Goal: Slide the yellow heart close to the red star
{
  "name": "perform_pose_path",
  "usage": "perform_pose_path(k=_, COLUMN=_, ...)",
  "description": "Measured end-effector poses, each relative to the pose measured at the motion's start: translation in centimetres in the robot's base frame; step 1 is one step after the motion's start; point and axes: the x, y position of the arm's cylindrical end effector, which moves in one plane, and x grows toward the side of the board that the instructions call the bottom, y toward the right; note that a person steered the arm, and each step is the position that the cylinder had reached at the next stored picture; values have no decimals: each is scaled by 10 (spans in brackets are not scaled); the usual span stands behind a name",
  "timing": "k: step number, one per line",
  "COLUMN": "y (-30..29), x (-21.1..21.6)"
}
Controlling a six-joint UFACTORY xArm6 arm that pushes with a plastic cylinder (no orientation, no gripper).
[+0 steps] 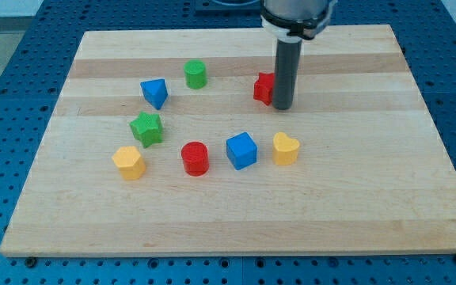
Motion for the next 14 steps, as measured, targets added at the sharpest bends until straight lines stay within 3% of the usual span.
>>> perform_pose_path(k=2, y=46, x=97)
perform_pose_path(k=3, y=16, x=151)
perform_pose_path(k=4, y=-15, x=167)
perform_pose_path(k=14, y=-2, x=97)
